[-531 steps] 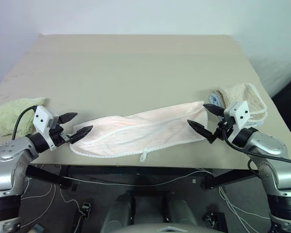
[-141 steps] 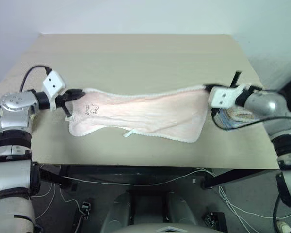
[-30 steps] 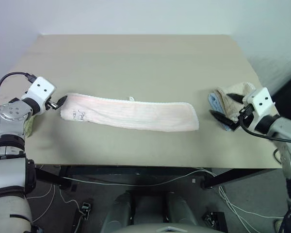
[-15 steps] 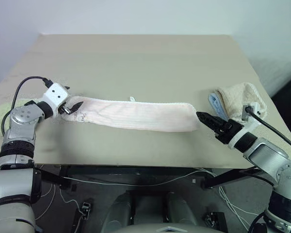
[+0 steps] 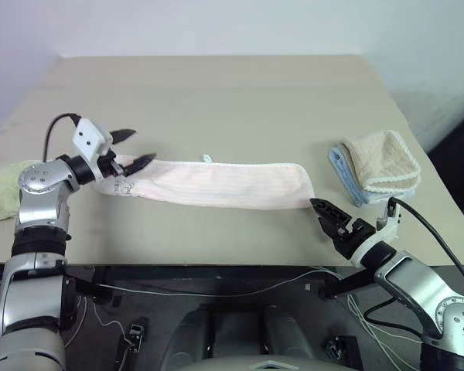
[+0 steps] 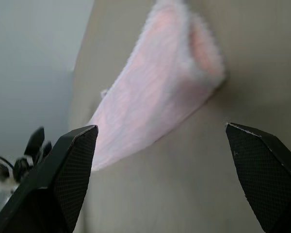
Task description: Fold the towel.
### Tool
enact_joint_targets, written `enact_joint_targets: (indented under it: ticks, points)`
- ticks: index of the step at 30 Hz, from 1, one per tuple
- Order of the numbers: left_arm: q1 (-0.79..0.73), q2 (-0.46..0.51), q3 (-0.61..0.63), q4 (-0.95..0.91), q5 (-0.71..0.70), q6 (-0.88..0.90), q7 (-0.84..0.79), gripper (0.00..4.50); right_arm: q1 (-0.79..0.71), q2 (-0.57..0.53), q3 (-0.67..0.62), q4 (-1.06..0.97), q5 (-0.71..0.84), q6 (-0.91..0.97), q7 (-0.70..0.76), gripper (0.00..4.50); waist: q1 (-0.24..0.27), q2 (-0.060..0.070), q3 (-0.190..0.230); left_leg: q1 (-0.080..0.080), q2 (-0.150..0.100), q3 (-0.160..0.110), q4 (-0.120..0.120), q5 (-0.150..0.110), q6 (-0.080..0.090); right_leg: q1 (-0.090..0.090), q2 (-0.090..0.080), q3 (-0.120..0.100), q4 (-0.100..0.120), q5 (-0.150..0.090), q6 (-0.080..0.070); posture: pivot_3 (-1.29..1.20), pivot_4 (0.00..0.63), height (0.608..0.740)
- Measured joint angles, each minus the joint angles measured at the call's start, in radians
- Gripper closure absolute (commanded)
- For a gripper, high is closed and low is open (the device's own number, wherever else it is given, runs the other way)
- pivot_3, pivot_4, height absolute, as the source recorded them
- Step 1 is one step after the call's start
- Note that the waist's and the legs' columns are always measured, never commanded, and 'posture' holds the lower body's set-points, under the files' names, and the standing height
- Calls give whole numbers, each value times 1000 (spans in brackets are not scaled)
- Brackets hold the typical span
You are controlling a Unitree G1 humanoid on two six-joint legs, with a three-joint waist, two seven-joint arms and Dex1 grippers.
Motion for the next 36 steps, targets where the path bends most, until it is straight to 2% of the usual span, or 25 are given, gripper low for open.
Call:
enact_joint_targets:
  ticks: [10, 19, 22, 33, 36]
  points:
    - [121, -19, -76, -293, -50, 193, -107, 539, -140, 36, 130, 138, -50, -77, -23, 127, 3, 0, 0, 0, 0, 0, 0, 0, 0, 1, 0, 0, -1, 0, 0, 0, 150, 740]
    - [125, -41, -99, -332, -57, 235, -99, 539, -289, 112, 133, 284, -137, -125, -20, 127, -1, -1, -1, 4, 0, 0, 0, 0, 0, 4, 1, 0, -1, 0, 0, 0, 150, 740]
    - [126, -41, -99, -337, -63, 242, -102, 539, -316, 123, 129, 315, -166, -131, -14, 651, 1, -2, -1, 4, 0, 0, 0, 0, 0, 4, 1, 0, -1, 0, 0, 0, 150, 740]
    - [163, -41, -112, -398, -83, 264, -130, 539, -326, 149, 90, 318, -208, -147, -40, 4453, 7, -1, -1, 4, -1, 0, 1, 0, 0, 5, -1, 0, -1, 0, 0, 0, 150, 740]
    - [163, -41, -113, -398, -82, 263, -131, 539, -314, 148, 73, 299, -210, -152, -47, 4453, 12, -1, -1, 3, -1, 0, 0, 0, 0, 5, -1, 0, -2, 0, 0, 0, 150, 740]
